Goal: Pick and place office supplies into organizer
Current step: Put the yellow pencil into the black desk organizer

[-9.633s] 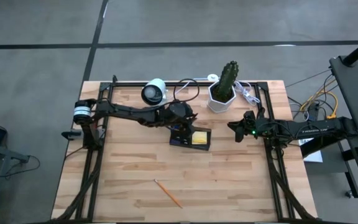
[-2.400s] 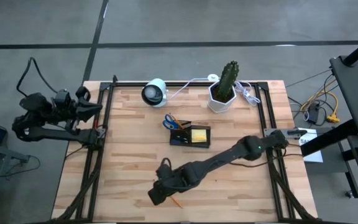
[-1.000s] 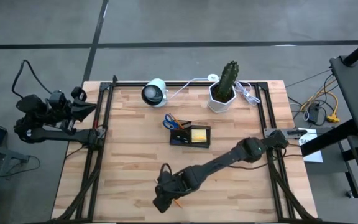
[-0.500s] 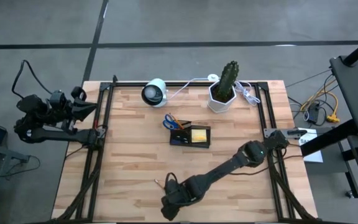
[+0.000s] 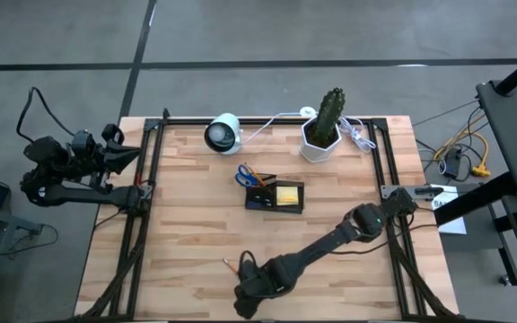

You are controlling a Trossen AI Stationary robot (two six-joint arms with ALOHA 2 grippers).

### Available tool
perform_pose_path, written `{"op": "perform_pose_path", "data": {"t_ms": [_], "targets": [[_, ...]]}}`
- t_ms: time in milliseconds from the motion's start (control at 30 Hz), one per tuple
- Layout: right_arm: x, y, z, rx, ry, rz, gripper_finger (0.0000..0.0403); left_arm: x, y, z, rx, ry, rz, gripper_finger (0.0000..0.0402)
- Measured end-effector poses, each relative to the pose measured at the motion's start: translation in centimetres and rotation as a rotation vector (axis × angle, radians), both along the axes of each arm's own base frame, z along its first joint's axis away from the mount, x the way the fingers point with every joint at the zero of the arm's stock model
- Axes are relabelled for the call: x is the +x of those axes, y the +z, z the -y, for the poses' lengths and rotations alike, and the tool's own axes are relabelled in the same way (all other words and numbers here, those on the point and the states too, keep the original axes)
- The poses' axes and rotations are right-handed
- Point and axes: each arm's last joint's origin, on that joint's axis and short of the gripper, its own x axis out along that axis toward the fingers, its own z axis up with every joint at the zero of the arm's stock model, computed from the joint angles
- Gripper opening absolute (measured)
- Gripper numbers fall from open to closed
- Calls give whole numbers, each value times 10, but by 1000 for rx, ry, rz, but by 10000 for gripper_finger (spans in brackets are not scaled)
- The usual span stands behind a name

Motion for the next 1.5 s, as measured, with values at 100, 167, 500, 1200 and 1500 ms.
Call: {"op": "perform_pose_path", "data": {"t_ms": [100,167,500,1200,1500], "targets": [[7,6,-10,6,104,144,216,0,0,0,0,0,0,6],[13,11,-14,5,160,252,217,0,0,0,0,0,0,6],[47,28,10,-89,182,591,216,0,0,0,0,0,-1,6],[52,3,54,-263,241,435,217,0,0,0,0,0,1,6],[49,5,58,-266,181,368,217,0,0,0,0,0,1,6]]}}
